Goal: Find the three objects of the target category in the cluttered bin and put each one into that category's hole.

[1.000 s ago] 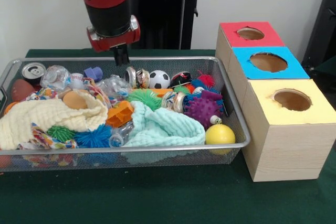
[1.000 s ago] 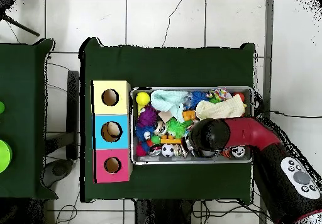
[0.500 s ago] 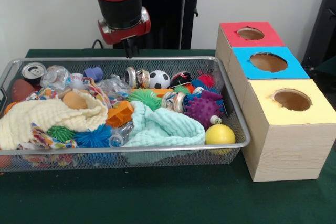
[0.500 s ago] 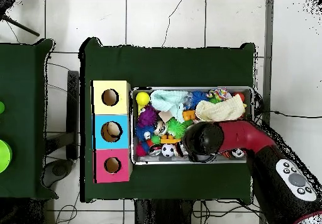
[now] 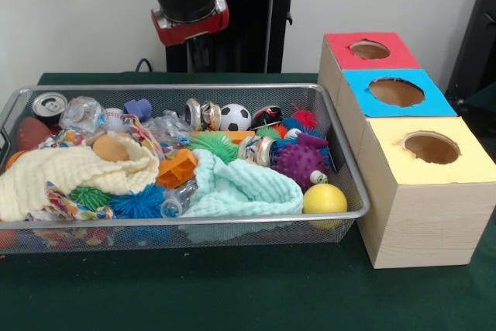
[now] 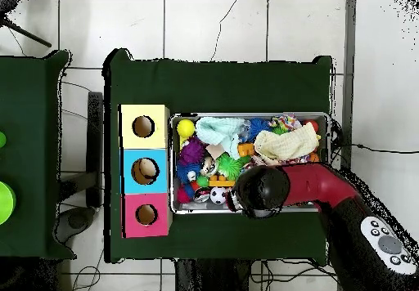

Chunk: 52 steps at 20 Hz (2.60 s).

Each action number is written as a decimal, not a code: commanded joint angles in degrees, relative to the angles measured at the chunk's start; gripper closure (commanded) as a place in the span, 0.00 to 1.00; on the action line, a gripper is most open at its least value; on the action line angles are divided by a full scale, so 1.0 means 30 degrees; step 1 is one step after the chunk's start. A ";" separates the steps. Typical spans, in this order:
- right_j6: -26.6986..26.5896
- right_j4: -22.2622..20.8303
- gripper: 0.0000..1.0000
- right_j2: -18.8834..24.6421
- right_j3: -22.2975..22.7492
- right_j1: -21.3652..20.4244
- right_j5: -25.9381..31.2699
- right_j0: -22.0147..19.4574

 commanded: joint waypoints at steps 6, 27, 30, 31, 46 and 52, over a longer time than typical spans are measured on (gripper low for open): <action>-0.0074 -0.0092 0.00 0.0342 0.2368 -0.1135 -0.3358 0.0145; 0.3008 -0.0117 0.00 -0.4096 -0.3398 -0.0068 -0.0743 0.1765; 0.2727 0.0037 0.00 -0.4623 -0.4325 0.0690 -0.0487 0.1912; 0.2418 0.0193 0.00 -0.4636 -0.4530 0.1041 -0.0463 0.1824; 0.1476 0.0110 0.00 -0.5102 -0.3723 0.2446 -0.2834 0.1532; 0.2303 0.0598 0.00 -0.5589 -0.2731 0.3716 -0.3403 0.1507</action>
